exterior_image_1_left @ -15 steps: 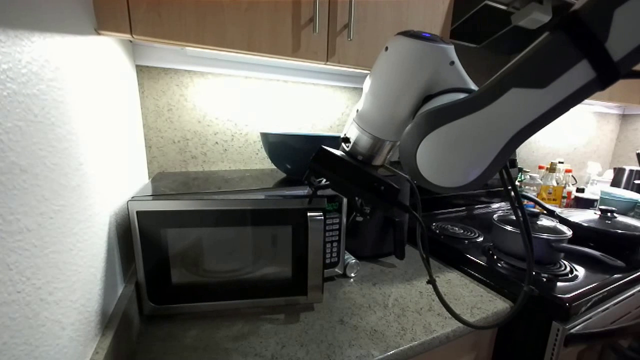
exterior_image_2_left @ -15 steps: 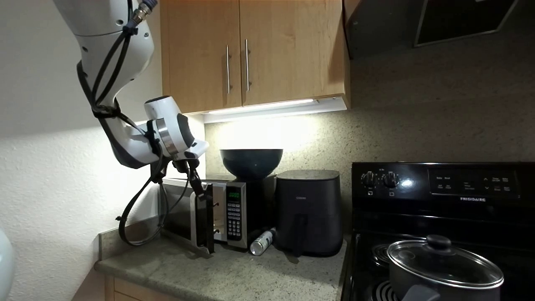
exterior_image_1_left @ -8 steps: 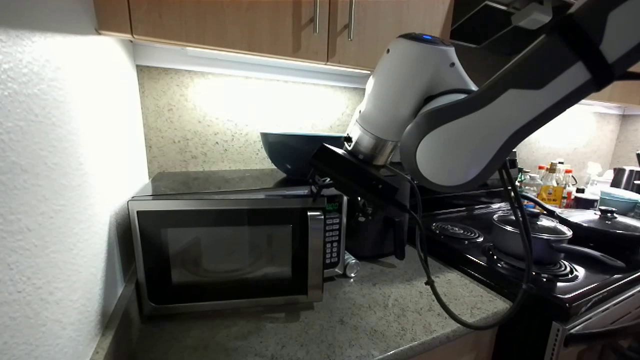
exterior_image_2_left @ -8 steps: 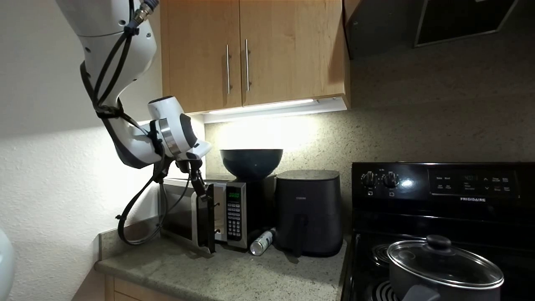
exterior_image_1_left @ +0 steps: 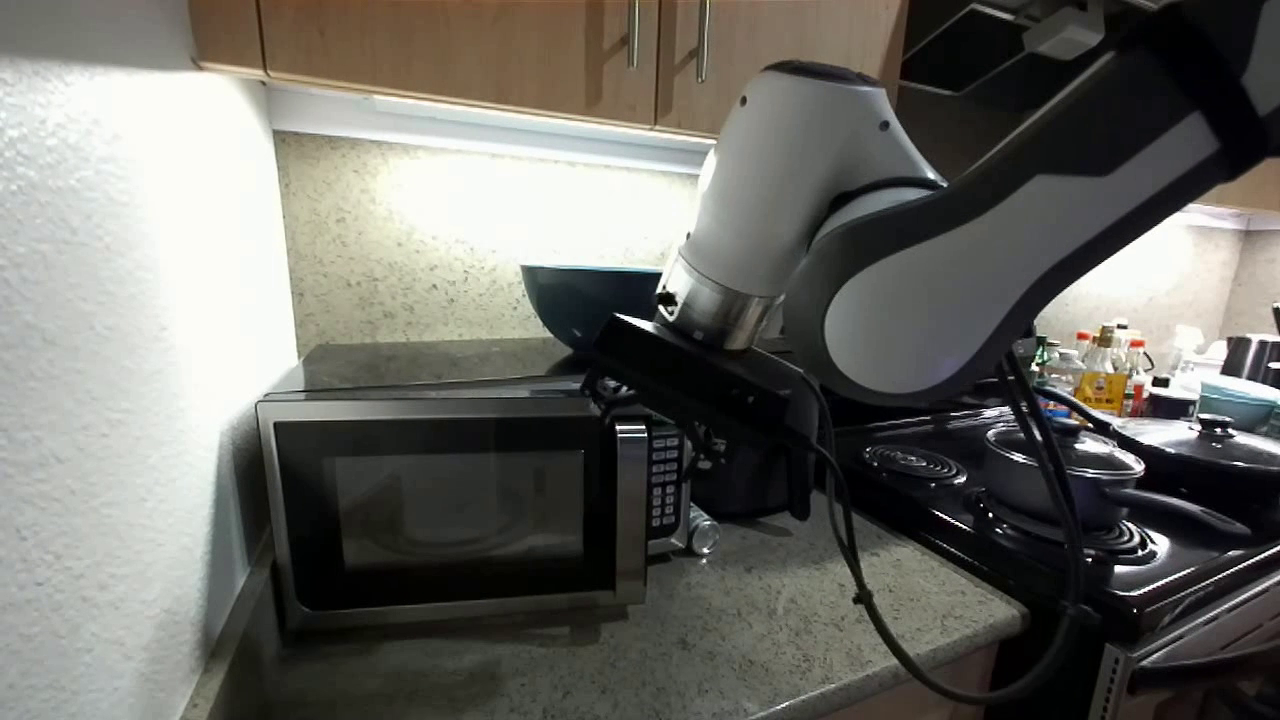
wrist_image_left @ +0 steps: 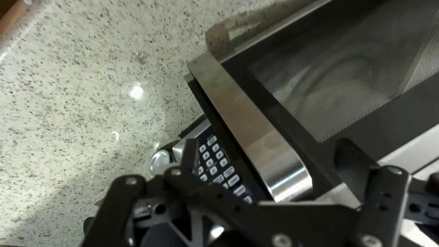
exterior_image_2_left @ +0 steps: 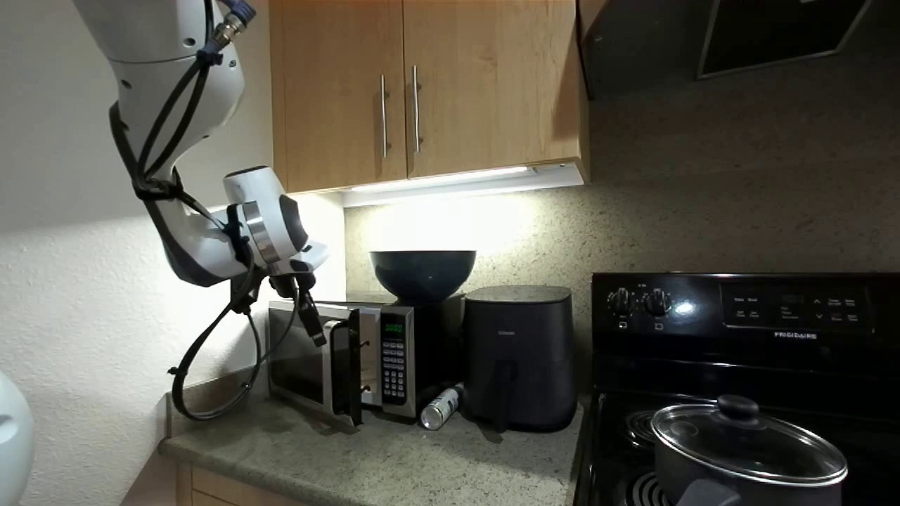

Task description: Remove the bowl from the microwave and put it on top of the microwave

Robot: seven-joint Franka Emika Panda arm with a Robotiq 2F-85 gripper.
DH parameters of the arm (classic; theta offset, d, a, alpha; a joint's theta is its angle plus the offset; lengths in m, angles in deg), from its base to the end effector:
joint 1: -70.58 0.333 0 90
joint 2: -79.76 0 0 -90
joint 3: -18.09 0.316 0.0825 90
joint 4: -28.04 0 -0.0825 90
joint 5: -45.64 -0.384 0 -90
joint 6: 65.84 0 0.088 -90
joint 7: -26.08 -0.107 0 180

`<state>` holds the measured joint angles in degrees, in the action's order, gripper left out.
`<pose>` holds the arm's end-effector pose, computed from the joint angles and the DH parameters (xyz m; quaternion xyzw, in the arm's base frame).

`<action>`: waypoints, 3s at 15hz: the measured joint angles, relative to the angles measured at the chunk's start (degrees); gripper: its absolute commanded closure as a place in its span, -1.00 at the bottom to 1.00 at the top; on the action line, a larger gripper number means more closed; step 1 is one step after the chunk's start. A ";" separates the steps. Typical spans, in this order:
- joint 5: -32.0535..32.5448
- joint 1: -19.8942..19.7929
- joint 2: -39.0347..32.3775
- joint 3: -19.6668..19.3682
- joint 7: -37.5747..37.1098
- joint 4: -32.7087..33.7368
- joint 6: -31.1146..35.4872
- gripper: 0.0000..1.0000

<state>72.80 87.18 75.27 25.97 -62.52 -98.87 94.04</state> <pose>0.5146 0.2563 0.3943 -0.9011 0.3375 -0.2390 0.1303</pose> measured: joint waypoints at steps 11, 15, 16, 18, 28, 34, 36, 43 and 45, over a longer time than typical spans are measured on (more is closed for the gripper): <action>1.10 0.88 -5.59 -1.13 -0.24 3.22 -5.61 -1.00; 4.99 0.99 -10.10 -4.54 -5.21 8.00 -2.36 -1.00; 6.26 1.08 -11.02 -5.63 -7.25 9.13 -1.18 -1.00; 8.06 1.68 -12.52 -7.29 -11.32 10.59 0.87 -1.00; 9.86 4.67 -13.66 -10.00 -18.92 11.43 1.40 -1.00; 9.85 4.67 -13.66 -10.01 -18.93 11.43 1.40 -1.00; 9.85 4.67 -13.66 -10.00 -18.92 11.43 1.40 -1.00; 4.43 3.00 -11.48 -6.89 -9.02 8.15 -3.24 -1.00; -3.15 1.28 -8.82 -4.04 -0.64 5.49 -6.17 -1.00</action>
<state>69.65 88.46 66.45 21.93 -63.16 -93.37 87.87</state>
